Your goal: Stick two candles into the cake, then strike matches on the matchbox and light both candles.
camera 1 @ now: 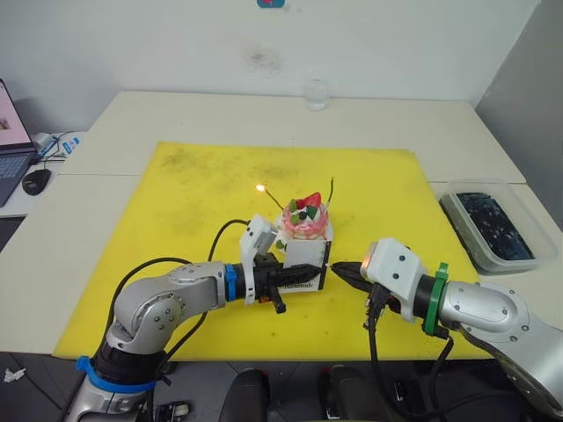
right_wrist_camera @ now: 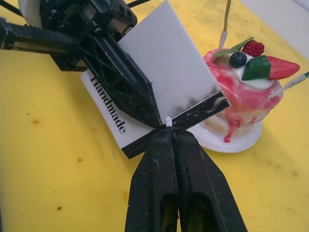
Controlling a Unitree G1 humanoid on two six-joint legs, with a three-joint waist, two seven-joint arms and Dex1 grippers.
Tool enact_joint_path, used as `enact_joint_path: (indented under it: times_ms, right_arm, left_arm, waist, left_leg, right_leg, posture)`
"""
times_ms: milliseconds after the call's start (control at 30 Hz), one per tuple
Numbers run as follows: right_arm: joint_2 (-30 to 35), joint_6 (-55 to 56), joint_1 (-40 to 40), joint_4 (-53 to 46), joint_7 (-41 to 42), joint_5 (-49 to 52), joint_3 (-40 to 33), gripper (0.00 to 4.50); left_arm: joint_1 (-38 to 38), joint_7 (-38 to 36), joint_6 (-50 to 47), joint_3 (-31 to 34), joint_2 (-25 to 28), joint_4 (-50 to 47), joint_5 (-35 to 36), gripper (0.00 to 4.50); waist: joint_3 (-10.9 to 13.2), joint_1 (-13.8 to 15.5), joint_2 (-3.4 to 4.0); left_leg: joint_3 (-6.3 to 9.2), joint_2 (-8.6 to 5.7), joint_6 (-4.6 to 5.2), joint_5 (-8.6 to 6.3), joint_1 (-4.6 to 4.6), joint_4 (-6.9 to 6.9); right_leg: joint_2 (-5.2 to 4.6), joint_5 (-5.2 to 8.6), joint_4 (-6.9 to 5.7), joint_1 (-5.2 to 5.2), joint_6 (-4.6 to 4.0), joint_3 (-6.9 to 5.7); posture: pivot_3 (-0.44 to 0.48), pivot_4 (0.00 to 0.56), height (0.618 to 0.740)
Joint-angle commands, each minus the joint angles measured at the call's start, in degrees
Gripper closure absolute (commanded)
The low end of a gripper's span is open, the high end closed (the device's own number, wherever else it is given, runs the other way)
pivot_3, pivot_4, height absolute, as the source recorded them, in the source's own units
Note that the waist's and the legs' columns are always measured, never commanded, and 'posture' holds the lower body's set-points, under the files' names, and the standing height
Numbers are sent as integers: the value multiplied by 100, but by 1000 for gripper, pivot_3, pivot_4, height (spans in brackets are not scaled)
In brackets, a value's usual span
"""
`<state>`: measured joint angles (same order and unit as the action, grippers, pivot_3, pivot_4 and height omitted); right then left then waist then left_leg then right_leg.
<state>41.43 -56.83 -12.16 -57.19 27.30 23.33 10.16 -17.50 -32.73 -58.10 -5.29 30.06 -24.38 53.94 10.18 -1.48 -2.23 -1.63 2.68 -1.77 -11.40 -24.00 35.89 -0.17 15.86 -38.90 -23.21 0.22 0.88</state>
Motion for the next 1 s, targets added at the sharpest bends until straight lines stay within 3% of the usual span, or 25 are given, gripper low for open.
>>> enact_joint_path:
  times_ms: [33, 1000]
  right_arm:
    - [-61, -48, -105, -56, -132, -45, 8, 4466]
    - [-56, -58, -142, 128, -226, -299, 419, 4466]
  left_arm:
    - [51, -126, 120, 21, 4, -294, -20, 4500]
    - [139, -397, 111, -58, 18, -444, 30, 4500]
  waist:
    - [0, -1, 0]
    - [0, -2, 0]
  left_leg:
    - [-1, 0, 0, 0, 0, 0]
    - [-1, 0, 0, 0, 0, 0]
  right_leg:
    - [0, 0, 0, 0, 0, 1]
    - [0, 0, 0, 0, 0, 1]
  posture:
    - [0, 150, 740]
    - [0, 150, 740]
